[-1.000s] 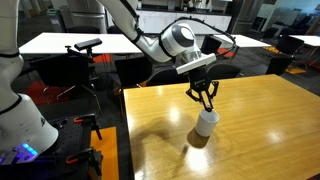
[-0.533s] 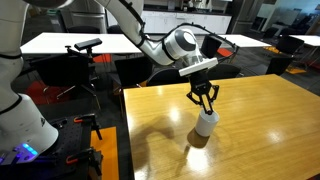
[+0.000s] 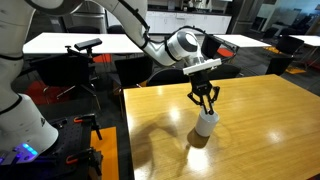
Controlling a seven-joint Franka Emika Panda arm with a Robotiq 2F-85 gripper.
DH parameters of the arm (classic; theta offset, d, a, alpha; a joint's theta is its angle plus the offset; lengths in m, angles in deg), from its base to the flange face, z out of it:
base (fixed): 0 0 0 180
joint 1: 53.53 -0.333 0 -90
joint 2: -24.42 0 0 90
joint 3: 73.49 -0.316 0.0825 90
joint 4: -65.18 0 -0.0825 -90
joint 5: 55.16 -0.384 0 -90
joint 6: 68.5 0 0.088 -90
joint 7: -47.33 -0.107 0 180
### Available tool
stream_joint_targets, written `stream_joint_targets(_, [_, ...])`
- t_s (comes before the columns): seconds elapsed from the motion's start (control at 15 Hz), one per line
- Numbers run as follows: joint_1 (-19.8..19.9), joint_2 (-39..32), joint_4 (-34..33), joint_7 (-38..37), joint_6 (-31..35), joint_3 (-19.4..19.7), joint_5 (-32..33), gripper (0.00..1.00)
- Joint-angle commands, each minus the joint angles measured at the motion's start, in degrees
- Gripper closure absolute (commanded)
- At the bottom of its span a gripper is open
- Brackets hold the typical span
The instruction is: Put the marker in the cup
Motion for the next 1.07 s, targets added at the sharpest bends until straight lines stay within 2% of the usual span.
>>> stream_joint_targets(0.0, [-0.5, -2.3, -4.1, 3.8, -3.4, -0.5, 0.5, 0.95])
stream_joint_targets(1.0, [-1.3, -8.1, -11.8, 11.1, -6.5, 0.0, 0.4, 0.95])
